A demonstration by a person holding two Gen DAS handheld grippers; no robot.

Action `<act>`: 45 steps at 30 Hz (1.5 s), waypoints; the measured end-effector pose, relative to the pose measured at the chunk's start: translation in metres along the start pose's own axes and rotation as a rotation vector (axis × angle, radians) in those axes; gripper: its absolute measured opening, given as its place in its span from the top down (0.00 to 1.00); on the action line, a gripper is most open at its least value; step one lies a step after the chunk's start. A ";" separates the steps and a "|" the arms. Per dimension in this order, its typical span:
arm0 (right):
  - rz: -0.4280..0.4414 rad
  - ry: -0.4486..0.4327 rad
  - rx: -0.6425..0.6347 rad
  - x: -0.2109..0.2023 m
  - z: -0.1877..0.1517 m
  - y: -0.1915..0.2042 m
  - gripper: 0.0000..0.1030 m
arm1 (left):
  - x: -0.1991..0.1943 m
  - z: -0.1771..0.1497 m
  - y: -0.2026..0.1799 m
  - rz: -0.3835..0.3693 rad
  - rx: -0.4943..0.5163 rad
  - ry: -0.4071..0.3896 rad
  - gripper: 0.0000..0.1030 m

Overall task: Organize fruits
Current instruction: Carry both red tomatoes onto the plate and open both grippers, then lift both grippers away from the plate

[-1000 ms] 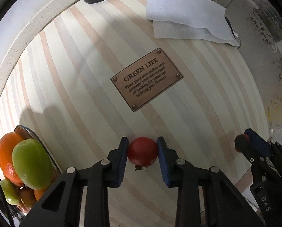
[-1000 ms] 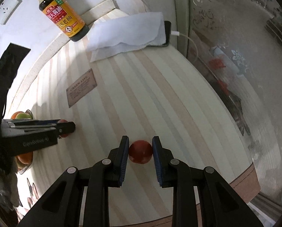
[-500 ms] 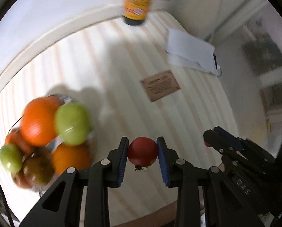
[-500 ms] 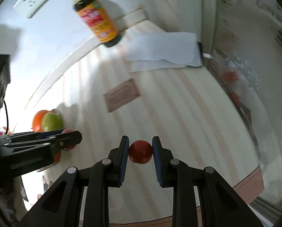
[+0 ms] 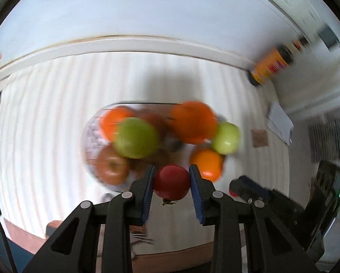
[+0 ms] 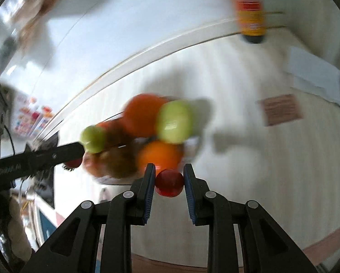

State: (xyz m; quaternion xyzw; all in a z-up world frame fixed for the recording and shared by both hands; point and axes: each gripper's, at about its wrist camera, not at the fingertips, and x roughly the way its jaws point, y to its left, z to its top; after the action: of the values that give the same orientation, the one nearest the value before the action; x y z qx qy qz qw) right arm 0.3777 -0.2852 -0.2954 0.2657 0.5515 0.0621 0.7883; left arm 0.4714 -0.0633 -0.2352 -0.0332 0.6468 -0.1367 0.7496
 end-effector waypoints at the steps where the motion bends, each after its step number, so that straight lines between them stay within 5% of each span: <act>1: 0.015 0.007 -0.010 0.006 0.000 0.011 0.73 | -0.002 0.002 0.012 0.003 -0.018 -0.003 0.73; 8: 0.150 0.117 -0.065 0.058 0.030 0.093 0.73 | 0.009 0.024 0.102 -0.058 -0.198 0.018 0.73; 17: 0.174 0.172 0.009 0.080 0.044 0.107 0.73 | 0.058 0.028 0.162 -0.194 -0.375 0.116 0.73; 28: 0.119 0.074 0.065 0.101 -0.039 0.102 0.73 | 0.078 0.033 0.166 -0.239 -0.360 0.163 0.73; 36: -0.040 -0.061 -0.092 0.112 -0.061 0.121 0.73 | 0.087 0.033 0.155 -0.228 -0.313 0.204 0.72; 42: -0.071 -0.114 -0.138 0.117 -0.065 0.126 0.73 | 0.089 0.034 0.144 -0.184 -0.271 0.215 0.71; 44: -0.071 -0.120 -0.137 0.115 -0.065 0.126 0.68 | 0.085 0.035 0.141 -0.152 -0.250 0.205 0.59; 45: -0.055 -0.120 -0.126 0.112 -0.065 0.125 0.52 | 0.082 0.035 0.141 -0.146 -0.240 0.199 0.43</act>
State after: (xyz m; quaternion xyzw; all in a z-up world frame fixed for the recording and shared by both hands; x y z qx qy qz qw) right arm 0.3861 -0.1119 -0.3441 0.2034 0.5053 0.0589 0.8365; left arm 0.5382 0.0473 -0.3402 -0.1559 0.7253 -0.1151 0.6606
